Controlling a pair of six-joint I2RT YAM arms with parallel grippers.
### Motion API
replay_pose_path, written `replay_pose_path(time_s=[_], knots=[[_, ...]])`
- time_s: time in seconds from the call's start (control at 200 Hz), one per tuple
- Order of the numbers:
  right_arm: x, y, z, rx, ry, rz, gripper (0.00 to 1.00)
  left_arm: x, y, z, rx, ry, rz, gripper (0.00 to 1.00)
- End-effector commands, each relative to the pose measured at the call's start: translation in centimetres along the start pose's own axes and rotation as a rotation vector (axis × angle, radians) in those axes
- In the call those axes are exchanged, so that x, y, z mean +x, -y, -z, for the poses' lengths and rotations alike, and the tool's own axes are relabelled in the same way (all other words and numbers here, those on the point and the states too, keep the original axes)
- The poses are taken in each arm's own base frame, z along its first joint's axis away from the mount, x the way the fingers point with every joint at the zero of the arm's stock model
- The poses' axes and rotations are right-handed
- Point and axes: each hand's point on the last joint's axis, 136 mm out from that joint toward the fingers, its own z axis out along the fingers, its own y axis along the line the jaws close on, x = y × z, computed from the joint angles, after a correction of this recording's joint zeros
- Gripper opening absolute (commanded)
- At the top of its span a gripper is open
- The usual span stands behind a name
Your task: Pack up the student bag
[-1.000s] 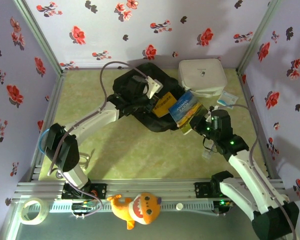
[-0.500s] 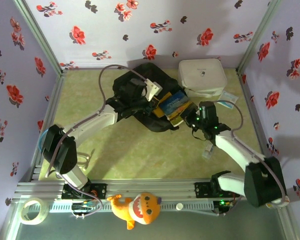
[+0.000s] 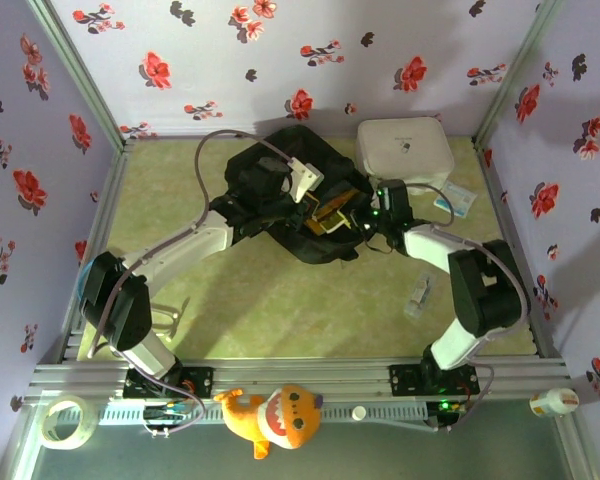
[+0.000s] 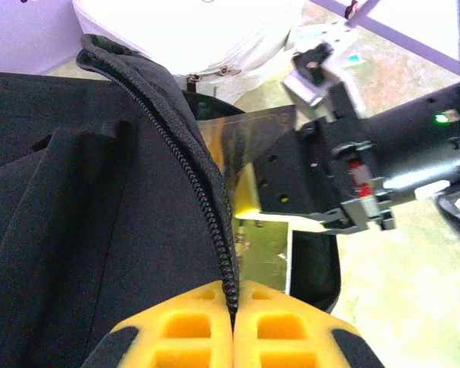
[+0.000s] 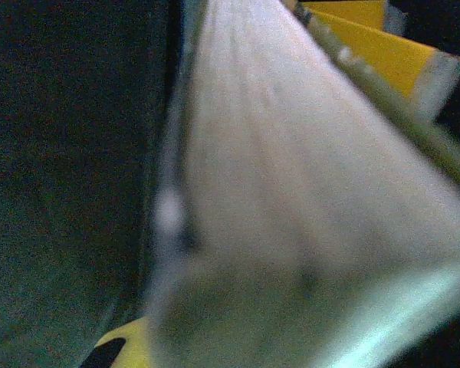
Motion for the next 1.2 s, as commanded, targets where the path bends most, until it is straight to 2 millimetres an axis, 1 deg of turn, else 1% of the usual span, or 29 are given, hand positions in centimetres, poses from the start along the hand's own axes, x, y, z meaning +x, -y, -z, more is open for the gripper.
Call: replay_pose_path(time_s=[0.0,0.13,0.225,0.31,0.39,0.475,0.58,0.71,0.775,0.8,0.89,0.995,1.065,1.14,1.195], knots=[[0.3,-0.4,-1.5,-0.015,-0.05,-0.015,0.12,-3.5,1.2,2.2,0.042,0.125,-0.015,0.05],[-0.9,-0.6,-3.0,-0.036,-0.028,-0.024,0.13,-3.4,1.2,2.2,0.043,0.124,-0.004,0.05],[-1.7,-1.9,-4.2,-0.097,-0.025,-0.017,0.15,-3.7,1.2,2.2,0.047,0.131,0.019,0.04],[-2.3,-1.7,-5.3,-0.096,-0.018,-0.029,0.16,-3.9,1.3,2.2,0.054,0.127,0.053,0.04],[-2.7,-1.0,-6.3,-0.086,-0.011,-0.04,0.18,-3.8,1.3,2.2,0.056,0.127,0.059,0.04],[-2.7,-0.8,-6.5,-0.086,-0.012,-0.043,0.24,-3.6,1.3,2.1,0.056,0.121,0.068,0.04],[-2.7,-0.9,-5.6,-0.077,0.005,-0.024,0.37,-3.4,1.3,2.0,0.057,0.116,0.077,0.05],[-2.9,-1.0,-3.0,-0.049,0.05,0.004,0.53,-3.1,1.3,1.6,0.06,0.1,0.08,0.08],[-2.9,-0.8,-1.4,-0.03,0.079,0.011,0.57,-2.9,1.3,1.5,0.062,0.086,0.087,0.09],[-3.1,-1.0,-0.5,-0.028,0.098,0.019,0.59,-2.9,1.3,1.4,0.062,0.082,0.091,0.1],[-3.0,-0.2,2.4,0.017,0.16,0.035,0.66,-2.5,1.2,1.1,0.063,0.062,0.105,0.14],[-3.0,0.9,6.0,0.098,0.251,0.074,0.72,-2.0,1.4,0.8,0.08,0.041,0.123,0.25],[-3.0,1.4,8.7,0.152,0.32,0.108,0.76,-1.7,1.5,0.7,0.095,0.03,0.14,0.33],[-3.1,1.6,11.2,0.192,0.385,0.149,0.8,-1.5,0.7,1.1,0.084,0.031,0.174,0.43],[-3.0,1.6,12.7,0.211,0.417,0.183,0.82,-1.4,-0.7,1.6,0.057,0.045,0.218,0.5]])
